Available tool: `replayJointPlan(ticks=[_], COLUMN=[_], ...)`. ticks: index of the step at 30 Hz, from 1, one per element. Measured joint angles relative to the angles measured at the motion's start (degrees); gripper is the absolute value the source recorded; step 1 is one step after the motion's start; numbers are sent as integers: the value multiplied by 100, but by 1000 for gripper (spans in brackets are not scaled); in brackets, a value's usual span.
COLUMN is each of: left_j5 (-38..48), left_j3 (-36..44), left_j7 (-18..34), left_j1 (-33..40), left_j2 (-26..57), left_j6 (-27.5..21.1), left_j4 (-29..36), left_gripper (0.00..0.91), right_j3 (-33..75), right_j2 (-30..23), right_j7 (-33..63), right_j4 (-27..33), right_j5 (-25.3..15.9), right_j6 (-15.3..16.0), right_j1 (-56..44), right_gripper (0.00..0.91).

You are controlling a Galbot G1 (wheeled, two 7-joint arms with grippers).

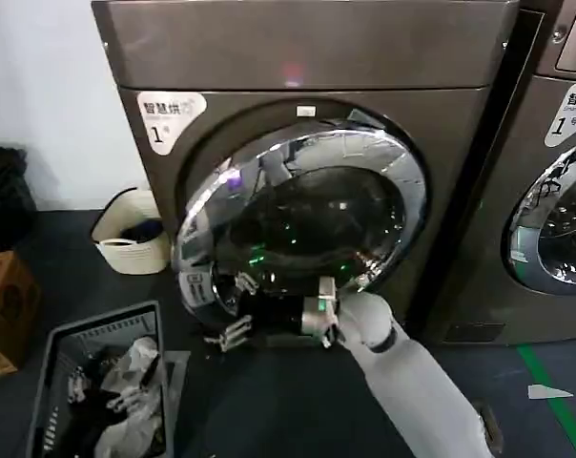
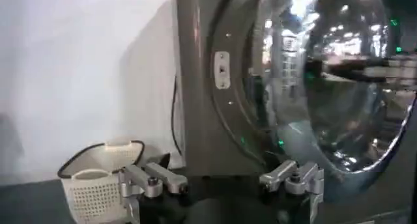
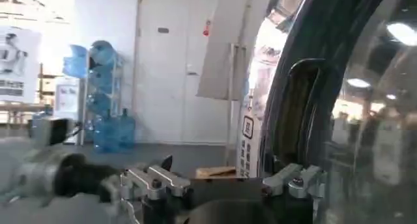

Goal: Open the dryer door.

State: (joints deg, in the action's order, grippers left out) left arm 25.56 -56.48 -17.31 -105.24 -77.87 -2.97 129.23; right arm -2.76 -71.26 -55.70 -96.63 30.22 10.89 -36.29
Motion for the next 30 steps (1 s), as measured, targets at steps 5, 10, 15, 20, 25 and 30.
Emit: replayJointPlan(ticks=[5, 10, 15, 20, 25, 30], left_j5=[556, 1073, 1318, 1341, 1331, 1357], left_j3=[-274, -426, -404, -309, -195, -76], left_j7=[-102, -35, -96, -183, -216, -225], left_j1=[310, 653, 955, 1218, 1407, 1537], left_j2=[237, 532, 775, 993, 1194, 1324], left_j6=[-230, -274, -272, -234, -142, -52], left_j4=[-162, -340, -464, -544, -650, -712], left_gripper=[907, 907, 907, 907, 907, 907], right_j3=[28, 24, 55, 112, 186, 257], right_j2=[123, 218, 319, 407, 493, 598], right_j7=[-144, -378, -534, -738, -987, -1392], right_j4=[-1, -26, -34, -30, -36, -43], right_j5=[139, 136, 219, 219, 233, 260], right_j6=[-30, -48, -61, -163, -196, -170], right_j1=[-83, -160, -222, -288, -362, -451], right_gripper=[907, 907, 907, 907, 907, 907])
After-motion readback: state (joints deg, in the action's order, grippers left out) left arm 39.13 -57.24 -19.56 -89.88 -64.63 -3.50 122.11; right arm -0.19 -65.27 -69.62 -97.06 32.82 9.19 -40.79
